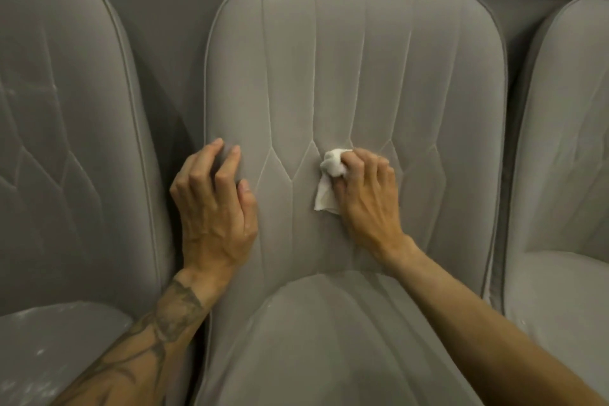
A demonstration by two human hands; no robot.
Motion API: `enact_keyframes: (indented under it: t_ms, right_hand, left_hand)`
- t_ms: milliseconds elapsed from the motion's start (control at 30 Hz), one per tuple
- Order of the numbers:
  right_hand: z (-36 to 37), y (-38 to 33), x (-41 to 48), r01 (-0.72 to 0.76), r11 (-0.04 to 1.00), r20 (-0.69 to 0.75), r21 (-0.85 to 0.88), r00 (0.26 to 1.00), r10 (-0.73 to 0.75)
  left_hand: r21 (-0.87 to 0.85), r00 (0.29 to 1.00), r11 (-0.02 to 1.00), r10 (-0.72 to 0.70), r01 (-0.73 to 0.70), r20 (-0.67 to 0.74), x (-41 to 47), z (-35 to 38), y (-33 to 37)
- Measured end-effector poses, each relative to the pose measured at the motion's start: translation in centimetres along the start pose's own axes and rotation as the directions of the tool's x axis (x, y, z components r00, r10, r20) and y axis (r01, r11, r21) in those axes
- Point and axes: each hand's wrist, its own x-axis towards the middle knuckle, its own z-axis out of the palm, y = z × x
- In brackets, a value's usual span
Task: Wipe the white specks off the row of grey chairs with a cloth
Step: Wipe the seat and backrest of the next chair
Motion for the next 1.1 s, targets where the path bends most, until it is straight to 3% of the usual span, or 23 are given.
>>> enact_keyframes:
  t_ms: [67,133,200,233,300,367,433,533,600,633,733,800,867,967,1067,1100]
  right_hand:
    - [-0.7,3.4,0.4,-0.139,0.988,-0.103,-0.067,0.986,0.132]
    - [-1.1,4.5,1.2,-0.381,0.924,-0.261,-0.039,0.896,0.359]
    - [0.1,1.5,0.9,-0.507,0.86,-0.321,0.054,0.807,0.496]
    - [1.1,-1.1,0.5,-0.5,0.855,-0.302,0.135,0.801,0.516]
    - [2.8,-6.5,-0.6,-0.392,0.88,-0.162,0.267,0.882,0.442]
    - [3.1,-8.2,-2.1,-0.215,0.943,-0.031,0.252,0.973,0.23]
    - [2.5,-5.3,-2.2,-0.115,0.973,-0.023,0.202,0.992,0.122]
    - [1.6,-1.4,-1.6,-0.338,0.933,-0.145,0.128,0.924,0.354]
    - [2.4,-3.7,-1.9,-0.483,0.852,-0.179,0.202,0.837,0.517]
    - [3.0,-6.3,-2.4,-0.49,0.829,-0.146,0.269,0.83,0.538]
    - [4.0,-13.5,-4.7,-0.34,0.847,0.007,0.41,0.929,0.37]
    - [3.8,-12.7,-5.2,-0.239,0.888,0.039,0.392,0.969,0.244]
    - [3.1,-8.7,-4.0,-0.221,0.933,-0.021,0.284,0.971,0.236]
    - [1.3,-1.8,0.4,-0.43,0.894,-0.231,0.125,0.864,0.448]
    - [0.6,-1.4,4.5,-0.598,0.781,-0.395,0.181,0.683,0.615]
    - [0.8,-2.9,5.2,-0.57,0.794,-0.387,0.209,0.698,0.603]
  left_hand:
    - [0.002,1.0,1.0,0.003,-0.003,0.004,-0.1,0.0,0.0]
    - [0.005,1.0,1.0,-0.006,0.006,0.01,-0.1,0.1,0.0]
    - [-0.007,1.0,1.0,-0.009,0.009,0.022,-0.1,0.2,0.1]
    - [-0.01,1.0,1.0,-0.005,0.005,0.024,-0.2,0.1,0.1]
    - [-0.009,1.0,1.0,0.001,0.0,0.017,-0.1,0.1,0.1]
    - [-0.006,1.0,1.0,0.001,-0.001,0.017,-0.1,0.0,0.0]
    - [0.001,1.0,1.0,-0.001,0.001,0.02,-0.1,0.0,0.0]
    - [-0.002,1.0,1.0,-0.01,0.01,0.026,-0.1,0.1,0.2]
    - [-0.013,1.0,1.0,-0.006,0.007,0.027,-0.2,0.1,0.2]
    - [-0.016,1.0,1.0,-0.002,0.002,0.026,-0.2,0.1,0.1]
    - [-0.029,1.0,1.0,0.003,-0.002,0.023,-0.1,0.1,-0.1]
    - [-0.03,1.0,1.0,0.007,-0.006,0.026,0.0,0.0,-0.1]
    - [-0.03,1.0,1.0,0.006,-0.006,0.023,0.0,0.0,-0.1]
    - [-0.03,1.0,1.0,0.005,-0.004,0.021,0.0,0.0,0.0]
    - [-0.036,1.0,0.999,-0.003,0.003,0.02,0.1,0.0,0.0]
    - [-0.039,1.0,0.999,-0.002,0.003,0.022,0.1,0.0,0.0]
